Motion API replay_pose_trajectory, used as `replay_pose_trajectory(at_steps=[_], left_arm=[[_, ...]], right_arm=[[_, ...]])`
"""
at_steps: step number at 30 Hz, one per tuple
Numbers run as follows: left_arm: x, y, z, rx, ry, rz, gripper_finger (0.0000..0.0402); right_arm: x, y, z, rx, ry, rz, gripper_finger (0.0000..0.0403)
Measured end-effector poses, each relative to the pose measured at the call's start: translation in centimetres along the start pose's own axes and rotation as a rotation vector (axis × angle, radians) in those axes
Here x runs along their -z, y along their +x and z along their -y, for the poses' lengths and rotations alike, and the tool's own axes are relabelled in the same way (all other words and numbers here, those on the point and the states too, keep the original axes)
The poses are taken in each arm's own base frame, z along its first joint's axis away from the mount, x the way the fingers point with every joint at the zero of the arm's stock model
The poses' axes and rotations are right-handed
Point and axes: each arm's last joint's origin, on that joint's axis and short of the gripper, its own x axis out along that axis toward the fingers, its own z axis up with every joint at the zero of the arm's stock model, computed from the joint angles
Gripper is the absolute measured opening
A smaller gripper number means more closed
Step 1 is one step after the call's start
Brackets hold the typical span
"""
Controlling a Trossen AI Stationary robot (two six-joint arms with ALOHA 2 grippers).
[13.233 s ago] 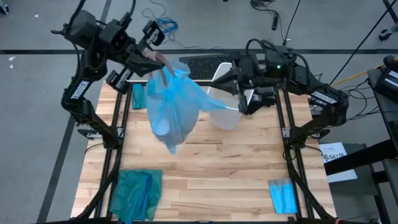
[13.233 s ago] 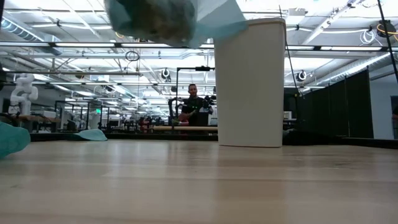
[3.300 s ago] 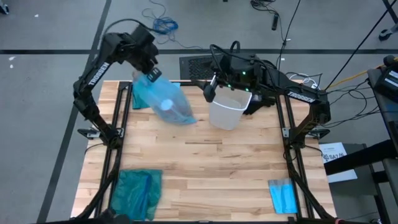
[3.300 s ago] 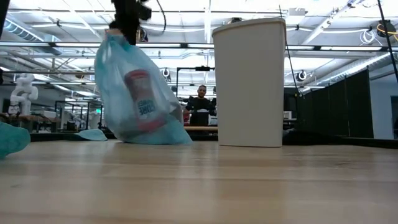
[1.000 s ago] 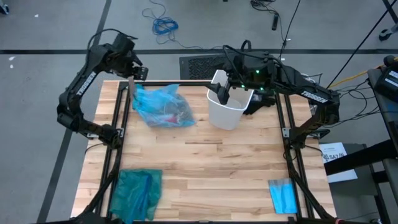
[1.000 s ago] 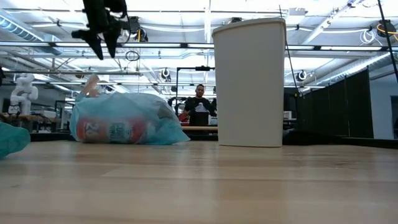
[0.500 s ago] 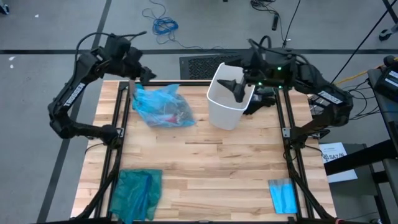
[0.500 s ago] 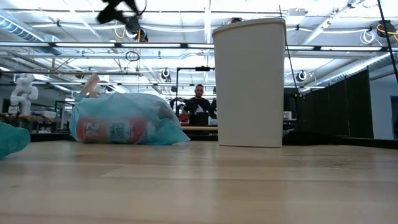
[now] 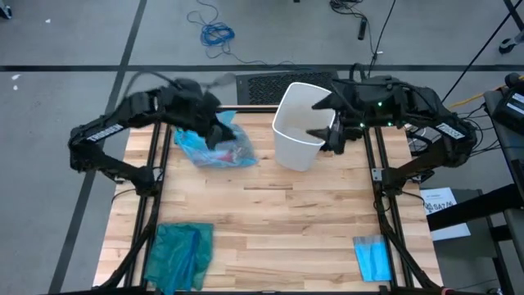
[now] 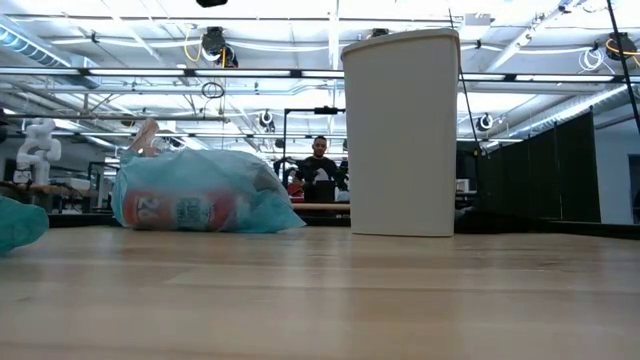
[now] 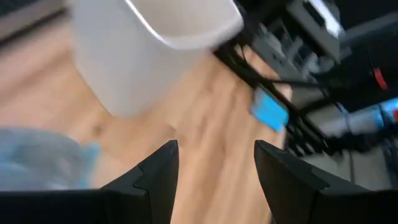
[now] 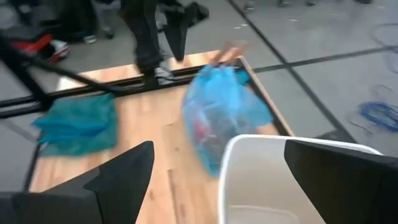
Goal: Place trash/remove bag and relplace
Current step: Insert the blue trash bag into the white trash bin
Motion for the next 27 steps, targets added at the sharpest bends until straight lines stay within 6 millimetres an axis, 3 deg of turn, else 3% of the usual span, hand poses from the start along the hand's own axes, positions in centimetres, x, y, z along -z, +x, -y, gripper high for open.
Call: replay_pose_trajectory(at_steps=[7,15,20,27], left_arm=[[4.8,3.9,5.5,0.063,-0.061,-0.276,0.0203],[11.5,4.8,11.1,0.007,-0.022,-0.386,0.0203],[16.2,5.3,12.5,-0.145,0.105,-0.508,0.0203],[24.2,7.3,13.5,-0.408,0.179,-0.693,0.0203]], right_arm=[[0.5,0.8,-2.2,-0.144,-0.069,0.050,0.0354],[2.8,1.9,-4.0,-0.243,0.090,0.071,0.0354],[3.9,2.4,-5.2,-0.213,0.213,0.128,0.0354],[5.6,5.1,-7.5,-0.164,0.322,0.128,0.0354]])
